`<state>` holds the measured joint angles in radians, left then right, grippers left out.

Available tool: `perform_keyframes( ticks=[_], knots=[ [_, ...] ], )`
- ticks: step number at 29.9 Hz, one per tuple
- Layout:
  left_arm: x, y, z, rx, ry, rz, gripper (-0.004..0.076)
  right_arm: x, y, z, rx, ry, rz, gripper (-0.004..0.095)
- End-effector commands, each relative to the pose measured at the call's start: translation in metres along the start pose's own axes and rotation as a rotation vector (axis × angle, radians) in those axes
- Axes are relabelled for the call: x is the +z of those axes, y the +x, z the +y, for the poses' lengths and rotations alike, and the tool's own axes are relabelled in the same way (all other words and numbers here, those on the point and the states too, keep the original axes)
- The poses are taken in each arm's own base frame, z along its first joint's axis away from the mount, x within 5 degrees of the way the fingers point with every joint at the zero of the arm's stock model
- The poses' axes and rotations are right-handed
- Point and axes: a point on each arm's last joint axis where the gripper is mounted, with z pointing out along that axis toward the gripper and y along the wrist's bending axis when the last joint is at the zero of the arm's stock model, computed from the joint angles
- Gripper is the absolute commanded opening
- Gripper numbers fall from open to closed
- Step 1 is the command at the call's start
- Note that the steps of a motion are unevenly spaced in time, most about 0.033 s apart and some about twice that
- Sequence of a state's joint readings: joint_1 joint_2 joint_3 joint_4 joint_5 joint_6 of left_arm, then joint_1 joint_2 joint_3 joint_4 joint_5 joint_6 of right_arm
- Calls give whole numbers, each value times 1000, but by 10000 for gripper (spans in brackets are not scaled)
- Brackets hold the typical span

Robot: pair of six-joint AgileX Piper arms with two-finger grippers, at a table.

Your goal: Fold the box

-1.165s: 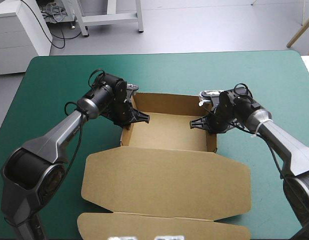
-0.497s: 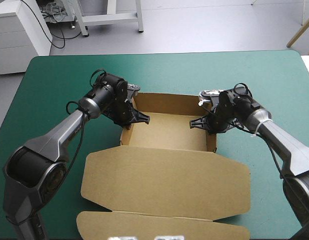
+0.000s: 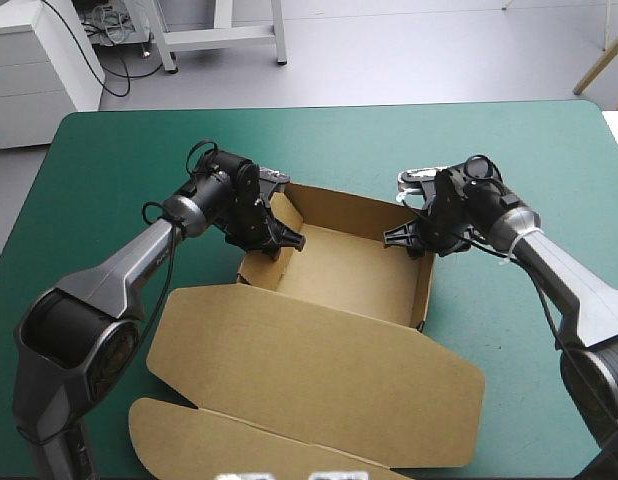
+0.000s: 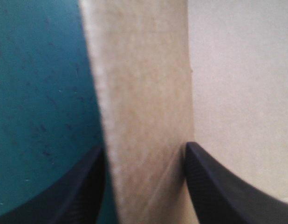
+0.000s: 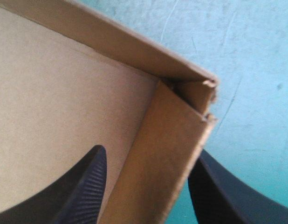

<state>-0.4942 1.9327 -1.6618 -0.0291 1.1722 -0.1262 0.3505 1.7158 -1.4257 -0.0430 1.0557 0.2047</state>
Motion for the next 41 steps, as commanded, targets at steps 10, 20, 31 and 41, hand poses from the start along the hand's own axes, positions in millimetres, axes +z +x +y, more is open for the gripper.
perform_keyframes(
  ticks=[10, 20, 31, 41],
  knots=[
    [-46, -8, 7, 46, -96, -131, 527, -58, -13, -4, 43, 22, -73, 505],
    [-159, -26, 7, 31, -117, -442, 527, -117, -25, 1, 28, -62, -258, 505],
    [-257, 14, 12, 91, -142, -703, 209, -153, -1, -1, 117, -139, -319, 505],
    [-288, 73, 8, 220, -51, -729, -10, -97, 23, 0, 142, -126, -106, 496]
  ],
)
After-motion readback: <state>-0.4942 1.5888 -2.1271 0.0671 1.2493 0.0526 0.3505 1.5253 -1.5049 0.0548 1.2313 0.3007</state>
